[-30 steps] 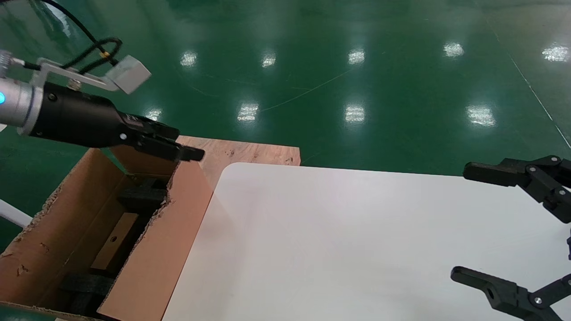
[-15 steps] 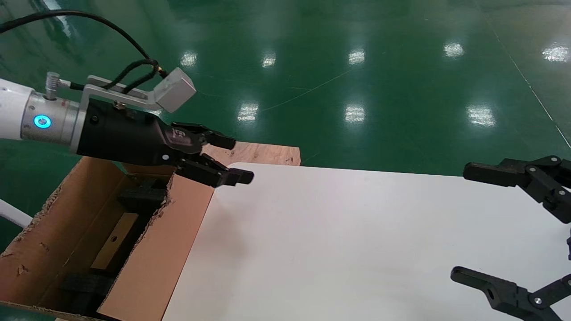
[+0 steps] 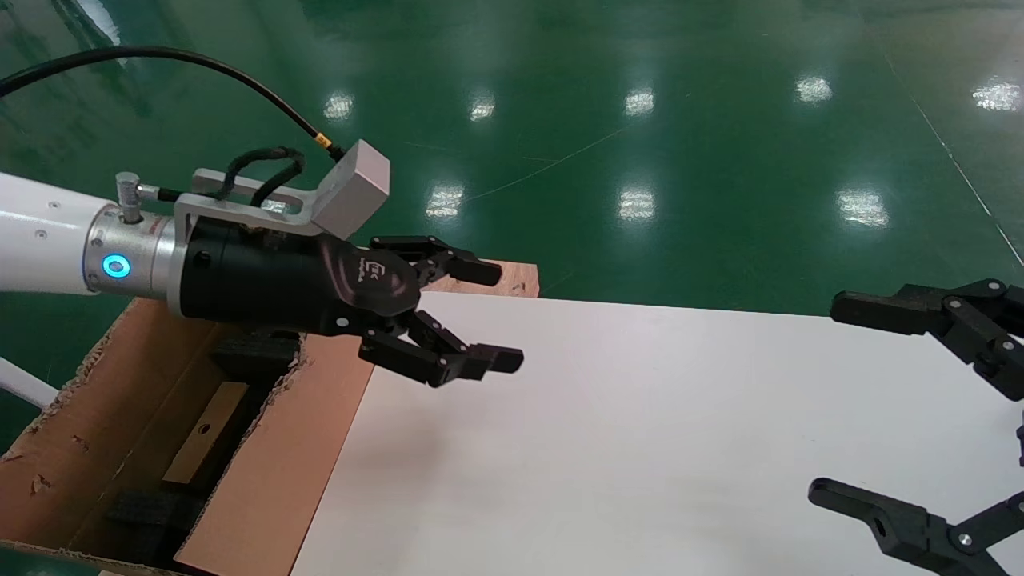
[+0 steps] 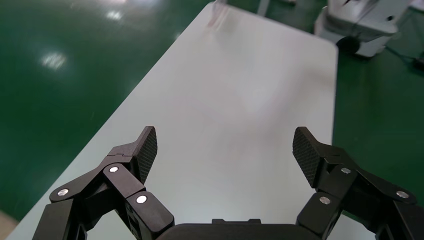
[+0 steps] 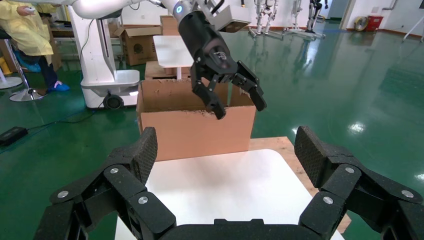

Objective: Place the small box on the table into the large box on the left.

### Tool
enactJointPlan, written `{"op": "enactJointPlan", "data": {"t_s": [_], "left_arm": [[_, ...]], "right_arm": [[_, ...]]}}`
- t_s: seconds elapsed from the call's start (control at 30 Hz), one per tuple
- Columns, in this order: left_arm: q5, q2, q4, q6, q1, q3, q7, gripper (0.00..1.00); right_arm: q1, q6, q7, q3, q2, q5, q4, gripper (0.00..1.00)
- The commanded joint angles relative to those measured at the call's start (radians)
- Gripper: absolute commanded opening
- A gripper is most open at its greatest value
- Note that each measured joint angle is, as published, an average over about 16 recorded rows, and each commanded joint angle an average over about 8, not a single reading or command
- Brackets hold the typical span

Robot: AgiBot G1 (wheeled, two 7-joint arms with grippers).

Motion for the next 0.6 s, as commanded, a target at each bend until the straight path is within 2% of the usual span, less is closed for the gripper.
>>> {"op": "enactJointPlan", "data": {"t_s": [0.03,0.6], "left_arm": [[-0.018,0.004,-0.014,0.002,0.033,-0.032,0.021,1.0],[-0.168,0.039,-0.137,0.019,0.308,-0.3,0.2,1.0]], "right_arm": [[0.0,0.0,0.0,0.0,0.0,0.0,0.0,1.0],[0.0,0.0,0.0,-0.001,0.0,0.001,0.0,1.0]]}}
